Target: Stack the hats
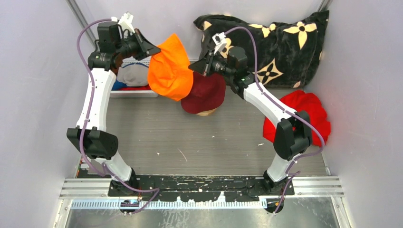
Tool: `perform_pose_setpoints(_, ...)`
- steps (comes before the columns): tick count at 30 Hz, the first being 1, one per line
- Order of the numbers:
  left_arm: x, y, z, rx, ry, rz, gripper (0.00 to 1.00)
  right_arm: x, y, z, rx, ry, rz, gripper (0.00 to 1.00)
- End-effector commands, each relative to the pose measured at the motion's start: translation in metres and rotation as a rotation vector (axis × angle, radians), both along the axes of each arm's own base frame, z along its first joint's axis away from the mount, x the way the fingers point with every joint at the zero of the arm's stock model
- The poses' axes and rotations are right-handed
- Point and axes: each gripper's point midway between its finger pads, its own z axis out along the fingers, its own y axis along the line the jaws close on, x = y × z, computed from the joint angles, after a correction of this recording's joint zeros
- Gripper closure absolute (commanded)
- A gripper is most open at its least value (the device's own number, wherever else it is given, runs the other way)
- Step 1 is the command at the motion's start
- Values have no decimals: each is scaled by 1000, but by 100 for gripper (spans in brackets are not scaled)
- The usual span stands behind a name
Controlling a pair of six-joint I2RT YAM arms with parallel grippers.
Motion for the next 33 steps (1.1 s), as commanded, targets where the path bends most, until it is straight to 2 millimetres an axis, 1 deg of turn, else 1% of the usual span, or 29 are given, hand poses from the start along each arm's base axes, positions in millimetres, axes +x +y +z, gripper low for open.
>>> perform_pose_setpoints(1,2,-22,33,-25,-103,-58,100,-4,-36,21,3,-35,-72,99)
perform_pose_setpoints(6,10,-50,22,10,-63,-103,100,-3,-64,9,-12,-1,-117,99)
perform_pose_setpoints(9,14,-68,14,28,-36,-136,94,-1,-79,0,-20,20,-141,99)
perform_pose_setpoints(13,22,-87,2,38,-12,-166,84,7,-105,-13,-27,51,-189,99)
perform_pose_setpoints(15,25,-93,0,43,-11,-172,79,10,-117,-18,-29,64,-211,99)
perform_pose_setpoints(16,28,-96,-3,47,-7,-172,75,11,-123,-20,-31,68,-219,99)
perform_pose_setpoints(17,29,-97,-5,51,-7,-170,73,13,-128,-22,-32,74,-228,99)
perform_pose_setpoints(19,32,-99,-6,58,-10,-166,66,15,-137,-28,-36,86,-245,99)
perform_pose_setpoints(22,34,-97,-8,72,-15,-155,59,16,-145,-39,-50,101,-258,99)
perform_pose_setpoints(28,30,-84,-10,119,-45,-106,57,20,-156,-65,-90,142,-297,99)
perform_pose_setpoints(31,25,-79,-12,134,-58,-86,56,24,-164,-84,-135,170,-339,99)
perform_pose_setpoints(33,20,-77,-16,134,-61,-83,56,26,-170,-101,-170,202,-370,99)
